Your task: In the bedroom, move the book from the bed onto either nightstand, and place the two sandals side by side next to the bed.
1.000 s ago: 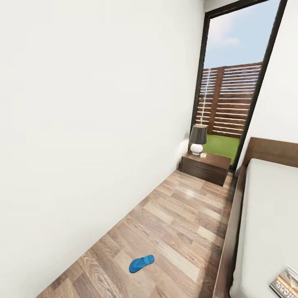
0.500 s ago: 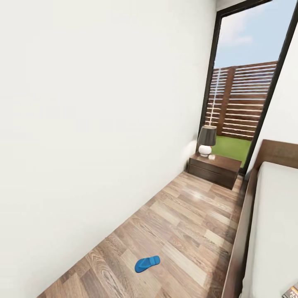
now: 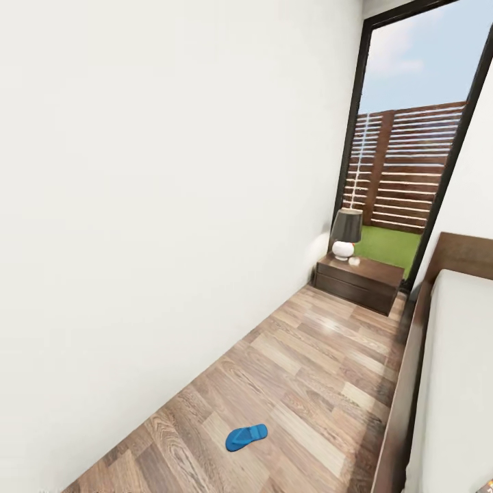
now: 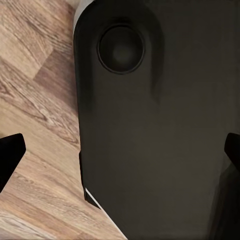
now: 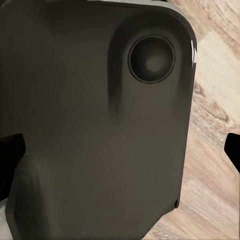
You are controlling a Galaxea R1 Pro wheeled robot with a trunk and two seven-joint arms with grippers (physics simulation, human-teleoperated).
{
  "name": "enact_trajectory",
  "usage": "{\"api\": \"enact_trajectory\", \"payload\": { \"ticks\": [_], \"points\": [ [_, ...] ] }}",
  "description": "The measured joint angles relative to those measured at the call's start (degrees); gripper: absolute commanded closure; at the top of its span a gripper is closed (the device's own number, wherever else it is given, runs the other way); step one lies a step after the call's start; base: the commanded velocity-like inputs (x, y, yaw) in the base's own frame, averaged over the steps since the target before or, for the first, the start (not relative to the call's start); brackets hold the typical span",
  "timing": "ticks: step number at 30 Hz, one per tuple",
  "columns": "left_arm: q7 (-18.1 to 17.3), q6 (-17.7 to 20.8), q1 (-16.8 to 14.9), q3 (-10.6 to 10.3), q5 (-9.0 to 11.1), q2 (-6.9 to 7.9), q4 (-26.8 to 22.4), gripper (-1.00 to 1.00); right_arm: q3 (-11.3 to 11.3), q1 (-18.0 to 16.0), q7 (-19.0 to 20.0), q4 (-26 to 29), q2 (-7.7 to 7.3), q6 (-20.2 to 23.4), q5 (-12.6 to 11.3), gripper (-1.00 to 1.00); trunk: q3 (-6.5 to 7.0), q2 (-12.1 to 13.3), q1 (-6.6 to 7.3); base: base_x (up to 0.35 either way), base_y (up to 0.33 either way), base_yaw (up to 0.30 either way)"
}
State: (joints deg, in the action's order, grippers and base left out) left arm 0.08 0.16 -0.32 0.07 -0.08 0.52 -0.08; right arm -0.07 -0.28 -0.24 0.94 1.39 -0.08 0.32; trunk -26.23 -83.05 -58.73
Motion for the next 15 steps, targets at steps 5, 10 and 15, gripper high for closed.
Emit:
{"api": "enact_trajectory", "payload": {
  "ticks": [5, 10, 15],
  "points": [
    [-0.08, 0.0, 0.0, 0.0, 0.0, 0.0, 0.0, -1.0, 0.0, 0.02, 0.0, 0.0, -0.03, 0.0, 0.0, -1.0, 0.21, 0.0, 0.0, 0.001, 0.0, 0.194],
    [-0.13, 0.0, 0.0, -0.01, 0.0, 0.0, 0.0, -1.0, 0.0, 0.03, 0.0, 0.0, -0.06, 0.0, 0.0, -1.0, 0.33, 0.0, 0.01, 0.045, 0.021, 0.11],
    [-0.15, 0.01, 0.0, 0.01, 0.0, 0.0, 0.0, -1.0, 0.0, 0.02, 0.0, 0.01, -0.07, 0.0, 0.02, -1.0, 0.37, 0.0, 0.02, 0.152, 0.099, 0.038]
  ]
}}
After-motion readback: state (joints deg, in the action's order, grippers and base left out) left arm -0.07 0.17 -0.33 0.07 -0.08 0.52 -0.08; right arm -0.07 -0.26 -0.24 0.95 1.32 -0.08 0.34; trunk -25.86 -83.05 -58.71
